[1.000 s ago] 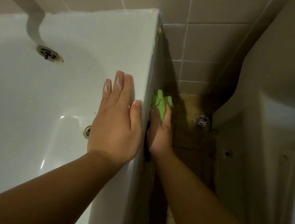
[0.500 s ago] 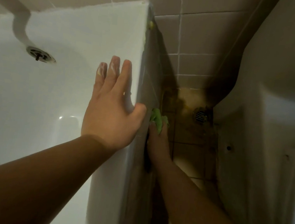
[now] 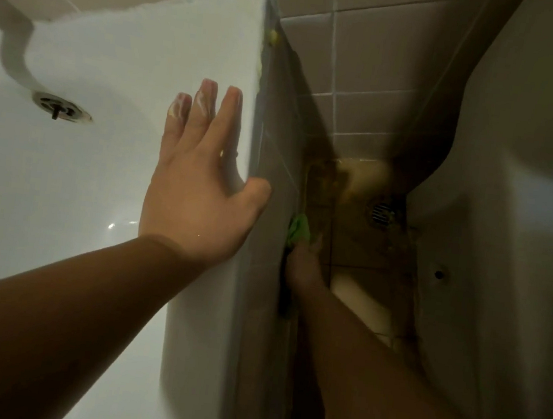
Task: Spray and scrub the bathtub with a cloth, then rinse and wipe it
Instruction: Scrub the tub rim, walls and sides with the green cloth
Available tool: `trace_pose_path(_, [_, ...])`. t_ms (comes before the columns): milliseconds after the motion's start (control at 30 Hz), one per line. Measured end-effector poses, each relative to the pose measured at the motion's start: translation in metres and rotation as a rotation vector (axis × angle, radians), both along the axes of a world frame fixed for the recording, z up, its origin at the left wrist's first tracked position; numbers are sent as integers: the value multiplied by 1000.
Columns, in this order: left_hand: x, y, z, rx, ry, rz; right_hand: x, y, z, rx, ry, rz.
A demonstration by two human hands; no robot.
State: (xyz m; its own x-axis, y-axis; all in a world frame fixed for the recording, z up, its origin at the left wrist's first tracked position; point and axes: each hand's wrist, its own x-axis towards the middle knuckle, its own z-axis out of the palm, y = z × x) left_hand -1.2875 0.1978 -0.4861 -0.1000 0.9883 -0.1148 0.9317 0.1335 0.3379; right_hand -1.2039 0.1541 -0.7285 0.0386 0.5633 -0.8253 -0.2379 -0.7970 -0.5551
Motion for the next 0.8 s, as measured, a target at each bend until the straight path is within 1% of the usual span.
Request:
trace_pose_path(67, [-1,3,-1,7,-3,-9,6,32,2,-78,-50,27])
trace_pose_path(100, [-2,6,-2,10,-3,-13,7,47,5,-41,-88,6])
trace_pose_path(167, [-3,9,-2,13,1,-21,8,63,15,62,-73,-10])
trace_pose_path(233, [-4,11,-2,20,1,-26,8,53,20,144,-41,-8])
trace_pose_path(300, [-4,12,-1,22,6,-29,7,22,17,166,-78,2])
trace_pose_path(367, [-4,12,-2,22,5,-26,4,-4,6,138,-139,3])
trace_pose_path(433, [-5,13,-2,28,0,-26,1,-11,-14,82,-132,2])
trace_pose_path(533, [-7,15,-3,38,-3,-30,5,11,-42,-33,-96,58])
trace_pose_path(600, [-9,18,-3,48,-18,-30,6,37,-53,-83,-93,53])
trace_pose_path(700, [-10,22,-4,55,-31,-34,-3,65,-70,-83,-97,-57])
trace_pose_path(800, [-9,24,-2,49,-29,-31,-6,45,-87,-31,-136,-57])
